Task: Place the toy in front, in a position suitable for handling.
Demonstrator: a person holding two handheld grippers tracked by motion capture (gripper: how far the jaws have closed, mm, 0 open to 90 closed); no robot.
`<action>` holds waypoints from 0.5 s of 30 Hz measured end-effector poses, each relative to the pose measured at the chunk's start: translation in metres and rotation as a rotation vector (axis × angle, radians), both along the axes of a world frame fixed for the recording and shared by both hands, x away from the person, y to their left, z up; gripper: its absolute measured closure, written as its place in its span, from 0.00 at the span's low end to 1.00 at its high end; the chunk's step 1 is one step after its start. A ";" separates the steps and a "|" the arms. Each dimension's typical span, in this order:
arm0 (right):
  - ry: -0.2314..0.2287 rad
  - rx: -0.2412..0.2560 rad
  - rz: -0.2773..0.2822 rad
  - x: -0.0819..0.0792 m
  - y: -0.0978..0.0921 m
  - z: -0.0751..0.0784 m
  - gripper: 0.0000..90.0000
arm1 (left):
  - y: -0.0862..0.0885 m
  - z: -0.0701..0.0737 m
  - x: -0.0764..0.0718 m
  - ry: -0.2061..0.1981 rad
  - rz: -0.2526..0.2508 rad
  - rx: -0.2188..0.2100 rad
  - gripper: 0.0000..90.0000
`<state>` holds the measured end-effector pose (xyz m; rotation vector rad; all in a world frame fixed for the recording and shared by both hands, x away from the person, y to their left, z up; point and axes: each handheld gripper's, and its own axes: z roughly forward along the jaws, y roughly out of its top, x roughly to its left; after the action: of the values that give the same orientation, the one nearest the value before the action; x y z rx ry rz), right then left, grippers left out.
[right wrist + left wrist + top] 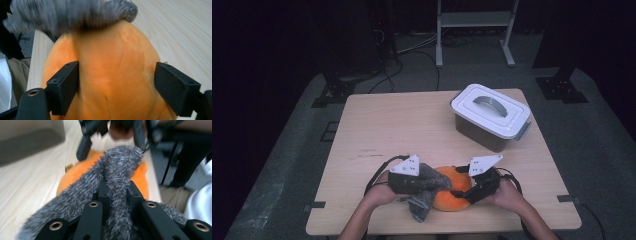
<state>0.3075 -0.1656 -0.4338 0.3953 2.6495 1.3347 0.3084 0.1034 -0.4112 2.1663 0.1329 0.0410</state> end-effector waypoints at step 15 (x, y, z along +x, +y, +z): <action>0.040 0.080 0.004 -0.012 -0.016 0.013 0.24 | 0.023 -0.007 0.005 0.025 0.094 0.011 0.87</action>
<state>0.2952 -0.1819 -0.4205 0.4310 2.6365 1.4526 0.3131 0.1261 -0.4187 2.1705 0.2498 0.0685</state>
